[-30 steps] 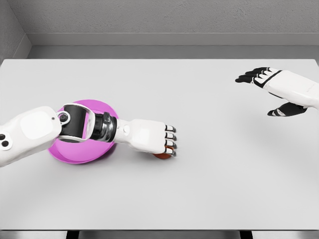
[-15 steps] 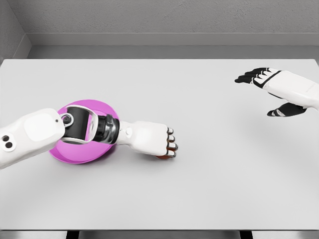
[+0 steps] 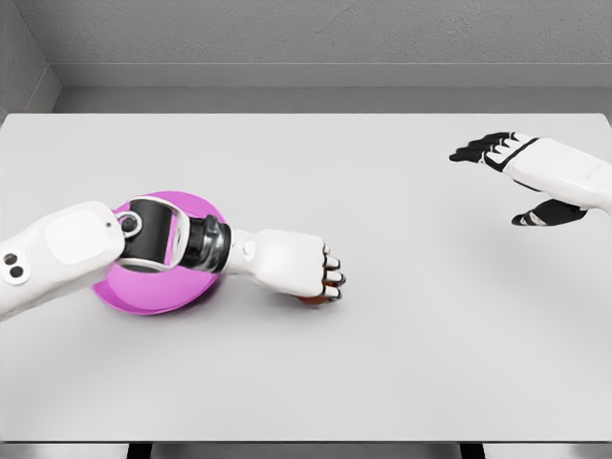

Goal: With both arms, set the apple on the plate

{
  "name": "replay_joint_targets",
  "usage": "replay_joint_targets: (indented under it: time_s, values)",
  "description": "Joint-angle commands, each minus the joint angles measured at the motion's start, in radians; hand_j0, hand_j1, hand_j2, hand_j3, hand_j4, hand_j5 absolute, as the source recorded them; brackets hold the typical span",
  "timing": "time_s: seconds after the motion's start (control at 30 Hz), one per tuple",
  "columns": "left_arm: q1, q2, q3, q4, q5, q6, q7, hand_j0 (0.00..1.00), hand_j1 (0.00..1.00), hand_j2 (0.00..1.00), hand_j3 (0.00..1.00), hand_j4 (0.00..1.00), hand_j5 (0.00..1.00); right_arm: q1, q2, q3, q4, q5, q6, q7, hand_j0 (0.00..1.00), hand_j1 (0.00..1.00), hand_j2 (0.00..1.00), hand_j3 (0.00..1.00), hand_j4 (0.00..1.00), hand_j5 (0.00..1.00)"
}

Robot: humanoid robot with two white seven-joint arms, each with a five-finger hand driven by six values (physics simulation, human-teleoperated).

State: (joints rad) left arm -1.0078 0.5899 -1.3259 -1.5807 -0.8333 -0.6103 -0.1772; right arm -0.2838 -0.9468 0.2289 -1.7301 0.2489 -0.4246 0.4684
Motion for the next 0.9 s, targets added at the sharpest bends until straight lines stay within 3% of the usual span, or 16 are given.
replay_joint_targets:
  time_s: [0.0,0.17,0.23,0.3,0.5,0.6,0.77,0.87]
  values:
    - [0.005,0.007,0.036,0.008,0.037,-0.001,0.002,0.22,0.22,0.22,0.22,0.22,0.22,0.000,-0.001,0.000,0.000,-0.003,0.001,-0.001,1.00,1.00,1.00,1.00,1.00,1.00]
    - [0.017,0.057,0.155,0.024,0.094,-0.001,0.005,0.22,0.22,0.22,0.22,0.22,0.22,0.002,0.000,-0.002,0.000,-0.003,0.001,-0.001,1.00,1.00,1.00,1.00,1.00,1.00]
    - [0.052,0.061,0.226,0.025,0.134,-0.001,0.005,0.22,0.22,0.22,0.22,0.22,0.22,0.000,-0.001,-0.002,0.000,-0.005,0.001,-0.001,1.00,1.00,1.00,1.00,1.00,1.00]
    - [0.057,0.123,0.269,0.024,0.171,-0.001,0.007,0.22,0.22,0.22,0.22,0.22,0.22,0.000,0.000,0.000,0.000,-0.005,0.003,-0.001,1.00,1.00,1.00,1.00,1.00,1.00]
    - [0.080,0.318,0.309,0.014,0.200,-0.001,0.005,0.22,0.22,0.22,0.22,0.22,0.22,0.000,-0.001,0.000,0.000,-0.005,0.001,-0.001,1.00,1.00,1.00,1.00,1.00,1.00]
    - [0.152,0.390,0.330,0.014,0.198,-0.001,-0.005,0.23,0.23,0.23,0.23,0.23,0.23,0.000,-0.001,0.000,0.001,-0.003,0.001,-0.001,1.00,1.00,1.00,1.00,1.00,1.00]
    - [0.184,0.398,0.340,0.057,0.178,-0.001,-0.008,0.24,0.24,0.24,0.24,0.24,0.24,0.000,0.000,0.000,0.000,-0.005,0.001,-0.001,1.00,1.00,1.00,1.00,1.00,1.00]
    - [0.184,0.383,0.341,0.085,0.178,-0.001,-0.008,0.31,0.31,0.31,0.31,0.31,0.31,0.000,0.000,0.000,0.001,-0.005,0.001,-0.001,1.00,1.00,1.00,1.00,1.00,1.00]
